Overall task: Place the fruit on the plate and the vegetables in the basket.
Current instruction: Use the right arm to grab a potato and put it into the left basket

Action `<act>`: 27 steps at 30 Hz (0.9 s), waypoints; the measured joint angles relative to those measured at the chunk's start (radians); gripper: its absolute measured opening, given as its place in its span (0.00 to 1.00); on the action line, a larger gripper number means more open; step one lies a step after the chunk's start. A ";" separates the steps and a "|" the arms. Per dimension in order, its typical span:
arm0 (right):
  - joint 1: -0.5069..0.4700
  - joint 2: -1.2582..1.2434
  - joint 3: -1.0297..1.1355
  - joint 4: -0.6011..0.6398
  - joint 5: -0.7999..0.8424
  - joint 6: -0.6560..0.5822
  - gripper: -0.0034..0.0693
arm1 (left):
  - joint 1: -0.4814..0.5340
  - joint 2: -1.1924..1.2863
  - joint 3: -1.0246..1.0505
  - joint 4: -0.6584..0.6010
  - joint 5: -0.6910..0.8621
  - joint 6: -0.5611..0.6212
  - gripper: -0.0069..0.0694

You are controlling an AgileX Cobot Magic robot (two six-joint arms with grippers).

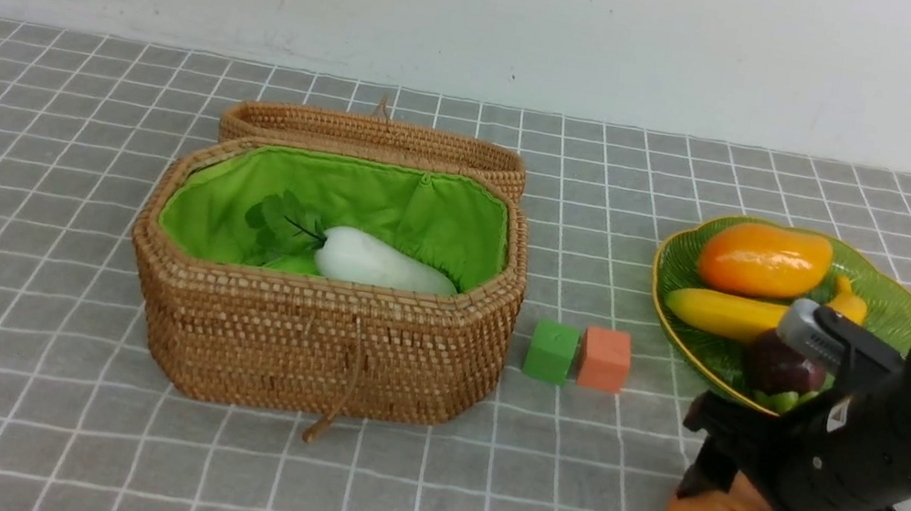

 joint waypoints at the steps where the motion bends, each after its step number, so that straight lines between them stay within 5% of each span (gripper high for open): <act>1: 0.000 -0.002 0.001 0.006 0.000 -0.023 0.81 | 0.000 0.000 0.000 0.000 0.000 0.000 0.40; 5: 0.000 -0.015 0.003 0.048 0.008 -0.117 0.79 | 0.000 0.000 0.000 0.000 0.000 0.000 0.40; 8: 0.000 -0.035 -0.007 0.073 0.023 -0.171 0.68 | 0.000 0.000 0.000 0.000 0.000 0.000 0.40; 18: 0.000 -0.054 -0.106 0.090 0.105 -0.255 0.69 | 0.000 0.000 0.000 0.000 0.000 0.000 0.40; 24: 0.001 -0.061 -0.270 0.252 0.182 -0.489 0.69 | 0.000 0.000 0.000 0.000 0.000 0.000 0.40; 27: 0.021 -0.020 -0.446 0.404 0.234 -0.706 0.69 | 0.000 0.000 0.000 0.000 0.000 0.000 0.40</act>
